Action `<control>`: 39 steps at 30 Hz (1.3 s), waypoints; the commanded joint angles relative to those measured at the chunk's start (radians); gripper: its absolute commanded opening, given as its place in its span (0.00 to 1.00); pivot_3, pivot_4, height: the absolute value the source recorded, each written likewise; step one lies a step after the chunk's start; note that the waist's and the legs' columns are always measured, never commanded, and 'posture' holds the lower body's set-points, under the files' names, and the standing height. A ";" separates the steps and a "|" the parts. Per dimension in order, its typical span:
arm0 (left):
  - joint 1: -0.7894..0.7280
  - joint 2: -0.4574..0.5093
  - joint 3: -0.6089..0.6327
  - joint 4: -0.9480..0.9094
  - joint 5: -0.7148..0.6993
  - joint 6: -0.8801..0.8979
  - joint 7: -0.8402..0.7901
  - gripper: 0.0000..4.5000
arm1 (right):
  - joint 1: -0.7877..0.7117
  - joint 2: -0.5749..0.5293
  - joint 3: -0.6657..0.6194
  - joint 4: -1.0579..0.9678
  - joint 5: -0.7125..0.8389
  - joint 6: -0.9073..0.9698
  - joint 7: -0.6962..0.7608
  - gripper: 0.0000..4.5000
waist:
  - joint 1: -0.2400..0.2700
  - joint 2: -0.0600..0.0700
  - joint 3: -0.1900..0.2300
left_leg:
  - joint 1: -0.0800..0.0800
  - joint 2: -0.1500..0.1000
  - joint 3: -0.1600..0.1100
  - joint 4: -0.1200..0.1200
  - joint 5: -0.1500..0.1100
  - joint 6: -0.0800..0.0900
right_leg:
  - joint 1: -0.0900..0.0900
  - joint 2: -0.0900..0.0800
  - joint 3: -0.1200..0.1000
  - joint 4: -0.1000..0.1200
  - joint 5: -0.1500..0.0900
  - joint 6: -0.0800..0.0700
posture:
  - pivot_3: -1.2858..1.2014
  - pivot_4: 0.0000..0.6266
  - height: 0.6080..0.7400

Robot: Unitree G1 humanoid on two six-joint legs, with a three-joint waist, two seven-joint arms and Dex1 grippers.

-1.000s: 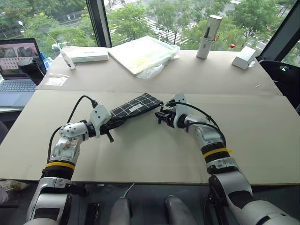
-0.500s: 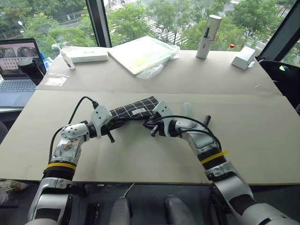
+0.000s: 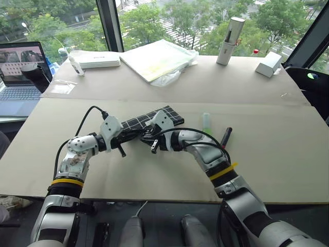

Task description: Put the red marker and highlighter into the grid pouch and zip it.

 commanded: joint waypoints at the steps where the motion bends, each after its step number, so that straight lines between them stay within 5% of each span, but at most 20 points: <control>1: -0.009 -0.007 0.003 -0.030 -0.009 -0.002 0.003 0.00 | -0.012 -0.022 -0.046 -0.001 -0.002 -0.017 -0.024 0.16 | 0.000 0.000 0.000 | 0.000 0.000 0.000 0.000 0.000 0.000 | 0.000 0.000 0.000 0.000 0.000 0.000 | 0.52 0.24 0.98; 7: 0.000 -0.014 0.005 -0.048 -0.017 0.004 0.003 0.00 | 0.043 -0.150 -0.114 -0.184 0.091 0.105 0.059 0.62 | 0.002 0.000 0.000 | -0.001 0.000 -0.001 0.000 0.000 0.000 | 0.000 0.000 -0.001 0.000 0.000 0.000 | 0.52 0.24 0.98; 12: 0.019 -0.042 0.015 -0.154 -0.078 0.078 0.000 0.00 | 0.300 -0.428 -0.210 -0.645 0.271 0.218 0.243 0.62 | 0.015 0.000 0.000 | -0.003 0.000 -0.003 0.000 0.000 0.000 | 0.000 0.000 -0.002 -0.001 0.000 0.000 | 0.52 0.24 0.98; 16: 0.027 -0.052 0.020 -0.204 -0.101 0.131 0.015 0.00 | 0.416 -0.519 -0.309 -0.759 0.276 0.237 0.150 0.62 | 0.008 0.000 0.000 | -0.004 -0.001 -0.005 0.001 0.000 0.000 | 0.001 0.000 -0.002 -0.003 0.000 0.000 | 0.52 0.24 0.98; 24: 0.014 -0.057 0.009 -0.205 -0.112 0.174 -0.005 0.00 | 0.420 -0.424 -0.529 -0.719 0.121 0.419 -0.348 0.62 | 0.003 -0.001 0.000 | -0.001 -0.002 -0.008 0.001 0.004 -0.002 | 0.002 0.002 -0.002 0.000 0.001 -0.002 | 0.52 0.24 0.98; 31: -0.022 -0.068 0.000 -0.157 -0.099 0.158 -0.015 0.00 | 0.440 -0.308 -0.502 -0.731 0.049 0.499 -0.550 0.62 | 0.004 -0.001 0.000 | -0.002 -0.002 -0.008 0.001 0.004 -0.002 | 0.001 0.002 -0.002 -0.001 0.001 -0.002 | 0.52 0.24 0.98; 39: 0.001 -0.067 0.004 -0.180 -0.104 0.164 -0.010 0.00 | 0.436 -0.296 -0.525 -0.659 0.029 0.496 -0.613 0.62 | 0.003 -0.001 0.000 | -0.002 -0.002 -0.008 0.001 0.004 -0.002 | 0.002 0.002 -0.002 -0.001 0.001 -0.002 | 0.52 0.24 0.98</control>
